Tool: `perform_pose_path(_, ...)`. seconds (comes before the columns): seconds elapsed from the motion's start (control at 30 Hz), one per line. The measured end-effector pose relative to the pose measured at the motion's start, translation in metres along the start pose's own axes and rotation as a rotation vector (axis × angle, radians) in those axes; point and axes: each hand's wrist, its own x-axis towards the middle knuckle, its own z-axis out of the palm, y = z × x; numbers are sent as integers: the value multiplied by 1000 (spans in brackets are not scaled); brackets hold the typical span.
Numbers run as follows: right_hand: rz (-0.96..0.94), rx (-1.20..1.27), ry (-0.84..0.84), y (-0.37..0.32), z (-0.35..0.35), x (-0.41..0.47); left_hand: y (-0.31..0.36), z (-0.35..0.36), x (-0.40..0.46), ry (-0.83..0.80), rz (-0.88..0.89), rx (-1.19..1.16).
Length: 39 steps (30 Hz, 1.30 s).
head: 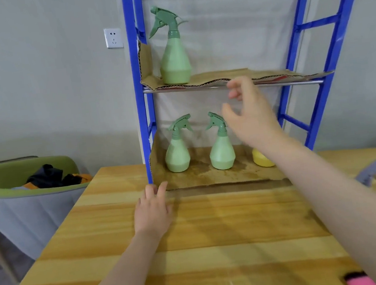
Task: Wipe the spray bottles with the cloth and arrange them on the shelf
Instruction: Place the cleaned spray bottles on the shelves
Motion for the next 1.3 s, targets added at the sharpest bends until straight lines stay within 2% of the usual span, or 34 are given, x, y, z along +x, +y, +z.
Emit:
perform_pose_path(0.13,175,-56,-53,39,-34,-81,1,2,-3,124,144,85)
perform_pose_path(0.3,404,-137,40,82,-77,-163,12,4,3,35,333,194)
perform_pose_path(0.47,594,-88,213,119,-106,-213,48,8,-5,-82,300,21)
perform_pose_path(0.57,648,-187,264,135,-117,-225,71,11,-9,-100,250,-69)
perform_pose_path(0.73,845,-110,45,172,-124,-219,82,22,-11,-123,148,-103)
perform_pose_path(0.9,873,-90,-101,187,-116,-218,83,22,-12,-134,134,-95)
perform_pose_path(1.13,866,-94,-90,184,-120,-216,82,21,-13,-149,131,-101)
perform_pose_path(1.3,803,-9,-58,155,-122,-194,82,21,-14,-161,122,-100)
